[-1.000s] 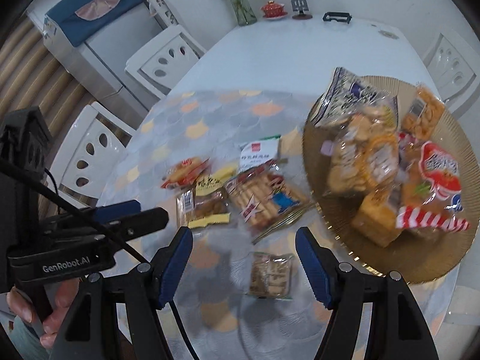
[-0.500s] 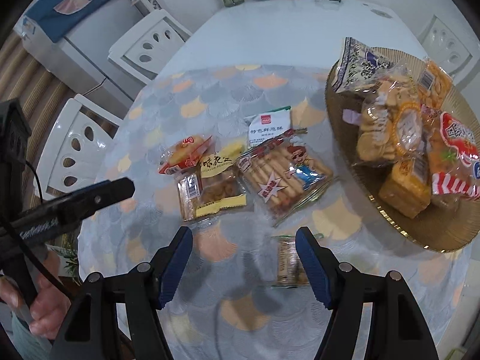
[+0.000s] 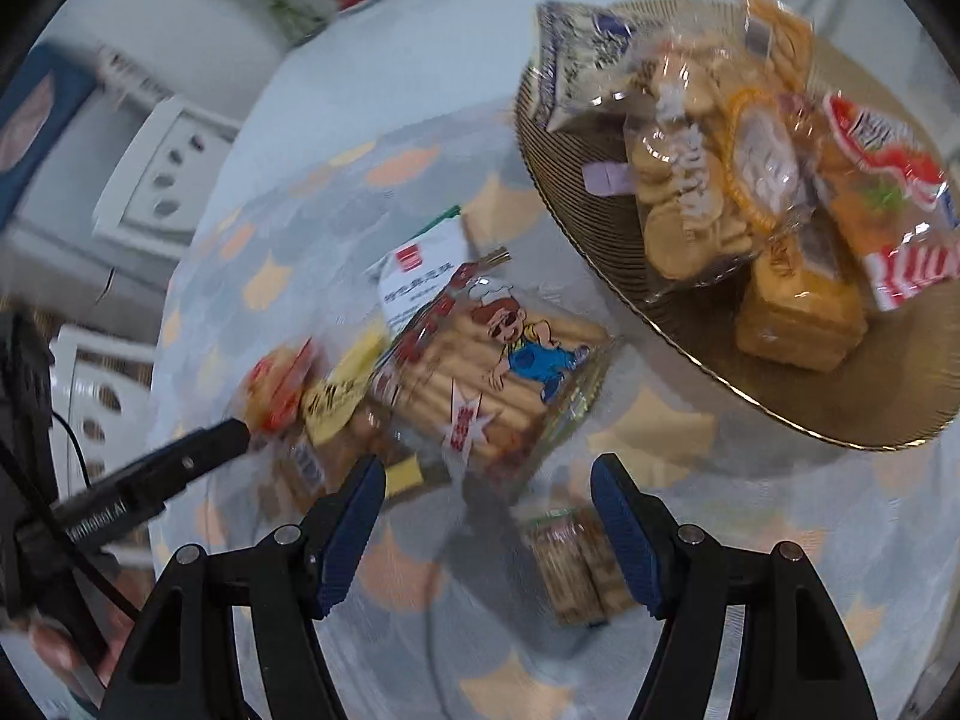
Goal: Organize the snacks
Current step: 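Grasp the bread bun pack with the left tool while the right tool grasps the cartoon biscuit-stick pack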
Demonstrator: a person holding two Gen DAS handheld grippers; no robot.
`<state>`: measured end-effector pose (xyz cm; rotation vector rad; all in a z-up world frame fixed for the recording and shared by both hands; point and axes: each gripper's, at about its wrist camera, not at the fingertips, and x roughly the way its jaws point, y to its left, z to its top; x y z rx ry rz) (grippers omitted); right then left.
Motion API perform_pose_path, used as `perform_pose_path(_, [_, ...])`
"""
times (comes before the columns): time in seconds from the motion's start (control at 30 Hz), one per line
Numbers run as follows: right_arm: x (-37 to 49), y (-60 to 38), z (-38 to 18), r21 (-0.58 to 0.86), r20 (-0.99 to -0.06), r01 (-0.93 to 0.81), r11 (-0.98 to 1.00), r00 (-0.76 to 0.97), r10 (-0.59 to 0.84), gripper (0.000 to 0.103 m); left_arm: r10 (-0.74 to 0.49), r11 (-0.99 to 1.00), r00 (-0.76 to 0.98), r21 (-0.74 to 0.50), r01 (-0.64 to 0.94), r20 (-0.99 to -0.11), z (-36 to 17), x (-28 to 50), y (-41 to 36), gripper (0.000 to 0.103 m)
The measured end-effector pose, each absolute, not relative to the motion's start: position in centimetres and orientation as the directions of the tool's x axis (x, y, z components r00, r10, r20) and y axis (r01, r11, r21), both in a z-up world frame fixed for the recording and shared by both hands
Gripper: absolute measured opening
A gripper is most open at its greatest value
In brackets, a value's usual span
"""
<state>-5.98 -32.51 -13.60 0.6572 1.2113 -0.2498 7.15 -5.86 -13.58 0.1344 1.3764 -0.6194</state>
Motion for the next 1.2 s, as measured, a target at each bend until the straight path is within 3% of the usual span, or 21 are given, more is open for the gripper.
perform_pose_path(0.2, [-3.9,-33.1,-15.1,0.359,-0.922,0.609,0.708,0.35,0.166,0.07,-0.306,0.814,0.044,-0.237,0.53,-0.951,-15.0,8.5,-7.6,0.067])
perform_pose_path(0.37, [-2.1,-33.2,-16.3,0.374,-0.922,0.654,0.658,0.339,0.188,0.088,-0.305,0.795,0.032,-0.235,0.559,-0.952,-15.9,9.2,-8.7,0.067])
perform_pose_path(0.53, [-0.8,-32.8,-16.9,0.329,-0.937,0.658,0.677,0.319,0.145,0.088,-0.324,0.786,0.041,-0.245,0.568,-0.945,-16.4,9.5,-8.9,0.068])
perform_pose_path(0.63, [-0.7,-32.5,-17.1,0.29,-0.948,0.659,0.694,0.299,0.112,0.081,-0.349,0.78,0.046,-0.263,0.568,-0.936,-16.3,9.6,-8.8,0.052])
perform_pose_path(0.87, [-0.8,-31.4,-16.5,0.238,-0.953,0.629,0.74,0.299,0.052,0.064,-0.344,0.776,0.099,-0.223,0.59,-0.934,-15.8,8.9,-9.2,0.046])
perform_pose_path(1.2, [-1.3,-30.7,-15.8,0.271,-0.942,0.596,0.756,0.326,0.081,0.06,-0.367,0.804,0.141,-0.238,0.545,-0.919,-13.4,8.7,-6.6,0.046])
